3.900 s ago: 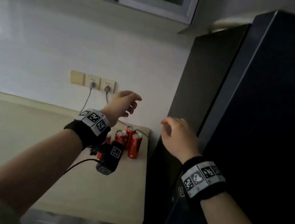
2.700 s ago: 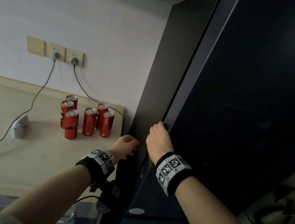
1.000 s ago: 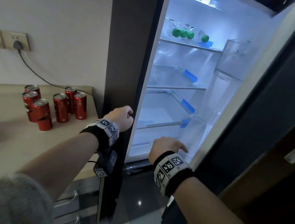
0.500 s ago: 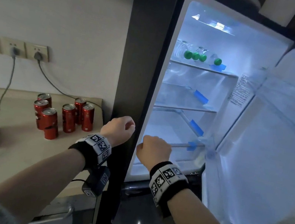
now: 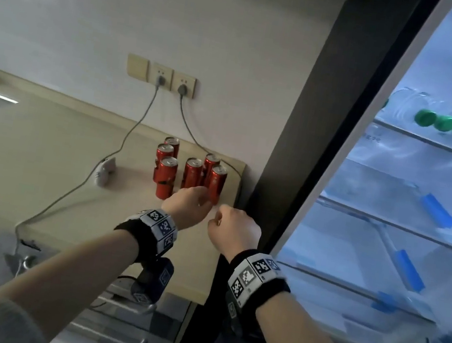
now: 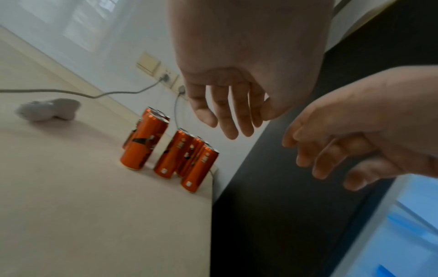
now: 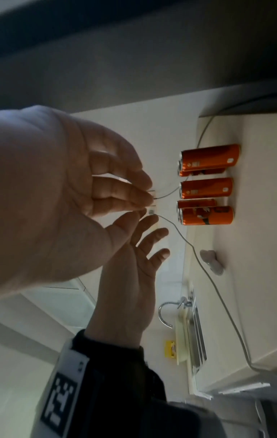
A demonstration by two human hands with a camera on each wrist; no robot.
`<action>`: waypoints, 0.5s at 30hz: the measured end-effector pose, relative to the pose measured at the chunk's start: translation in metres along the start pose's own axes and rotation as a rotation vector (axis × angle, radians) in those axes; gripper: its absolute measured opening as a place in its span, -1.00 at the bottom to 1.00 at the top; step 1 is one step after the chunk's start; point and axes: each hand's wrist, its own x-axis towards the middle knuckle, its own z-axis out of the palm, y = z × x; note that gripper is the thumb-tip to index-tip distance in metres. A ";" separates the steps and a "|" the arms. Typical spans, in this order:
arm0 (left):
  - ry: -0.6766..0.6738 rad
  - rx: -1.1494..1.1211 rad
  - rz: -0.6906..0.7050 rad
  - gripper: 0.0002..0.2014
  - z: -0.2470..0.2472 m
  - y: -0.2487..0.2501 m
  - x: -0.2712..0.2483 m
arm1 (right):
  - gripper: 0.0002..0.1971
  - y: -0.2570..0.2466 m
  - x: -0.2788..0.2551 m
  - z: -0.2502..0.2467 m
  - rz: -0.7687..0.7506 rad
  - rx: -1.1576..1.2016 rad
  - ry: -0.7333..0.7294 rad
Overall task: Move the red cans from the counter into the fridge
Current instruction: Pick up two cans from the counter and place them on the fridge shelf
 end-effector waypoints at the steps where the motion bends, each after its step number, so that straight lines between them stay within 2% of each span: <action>1: 0.008 -0.010 -0.026 -0.74 -0.001 -0.008 0.001 | -0.80 -0.001 0.007 0.006 0.002 0.022 -0.033; 6: 0.038 -0.058 -0.172 -0.68 -0.008 -0.051 0.024 | -0.72 -0.008 0.048 0.037 0.016 0.147 -0.118; 10: 0.085 -0.042 -0.275 -0.43 -0.016 -0.083 0.059 | -0.69 -0.013 0.092 0.065 0.039 0.201 -0.133; 15: 0.079 -0.032 -0.424 -0.25 -0.026 -0.120 0.121 | -0.47 -0.016 0.175 0.100 0.197 0.307 -0.202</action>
